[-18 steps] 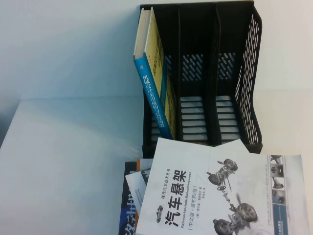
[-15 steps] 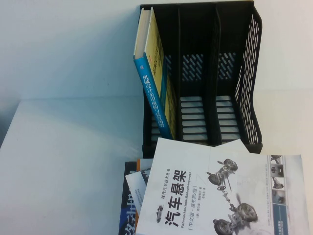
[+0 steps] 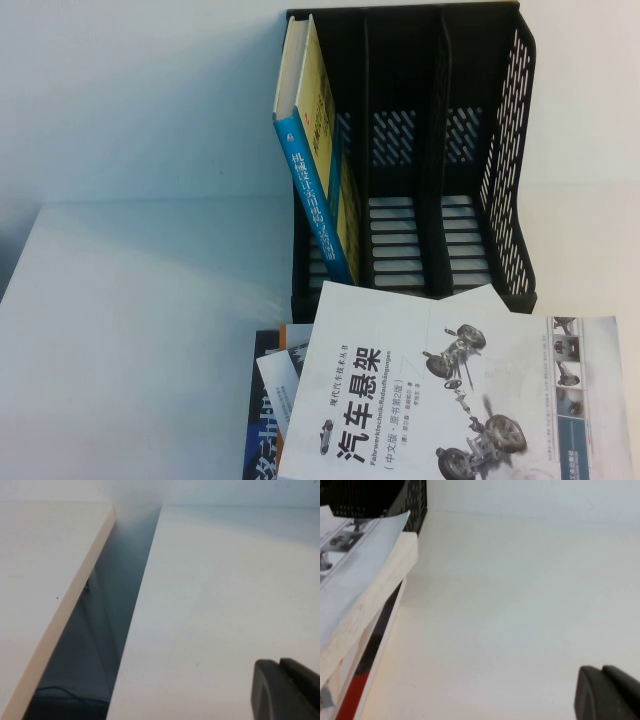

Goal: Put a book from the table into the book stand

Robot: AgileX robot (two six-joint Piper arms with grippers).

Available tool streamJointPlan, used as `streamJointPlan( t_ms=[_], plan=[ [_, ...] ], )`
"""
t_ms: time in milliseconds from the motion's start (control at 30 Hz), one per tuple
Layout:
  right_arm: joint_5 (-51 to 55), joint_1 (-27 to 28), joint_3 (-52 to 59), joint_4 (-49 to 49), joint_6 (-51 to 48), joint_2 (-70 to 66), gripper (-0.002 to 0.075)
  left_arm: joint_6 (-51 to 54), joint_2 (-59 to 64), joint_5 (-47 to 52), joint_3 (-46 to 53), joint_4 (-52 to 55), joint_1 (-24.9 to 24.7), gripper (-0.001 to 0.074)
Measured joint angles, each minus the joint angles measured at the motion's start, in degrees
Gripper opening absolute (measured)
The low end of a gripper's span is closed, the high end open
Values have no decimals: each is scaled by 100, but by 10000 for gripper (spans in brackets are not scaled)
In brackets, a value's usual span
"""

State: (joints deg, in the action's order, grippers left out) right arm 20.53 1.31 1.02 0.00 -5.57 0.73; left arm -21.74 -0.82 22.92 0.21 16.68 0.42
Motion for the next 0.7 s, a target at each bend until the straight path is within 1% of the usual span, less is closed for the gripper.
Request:
streamJointPlan(
  t_ms=[200, 267, 400, 533, 700],
  plan=[
    [0, 0, 0, 0, 0, 0, -3, 35, 0, -104, 22, 232, 0, -3],
    [0, 0, 0, 0, 0, 0, -3, -91, 0, -389, 63, 151, 0, -3],
    [0, 0, 0, 75, 0, 0, -3, -561, 0, -1071, 103, -345, 0, -3],
    [-54, 0, 0, 118, 0, 0, -3, -710, 0, -1663, 103, -502, 0, -3],
    [-490, 0, 56, 271, 0, 0, -3, -814, 0, -2232, 103, -771, 0, -3]
  ],
)
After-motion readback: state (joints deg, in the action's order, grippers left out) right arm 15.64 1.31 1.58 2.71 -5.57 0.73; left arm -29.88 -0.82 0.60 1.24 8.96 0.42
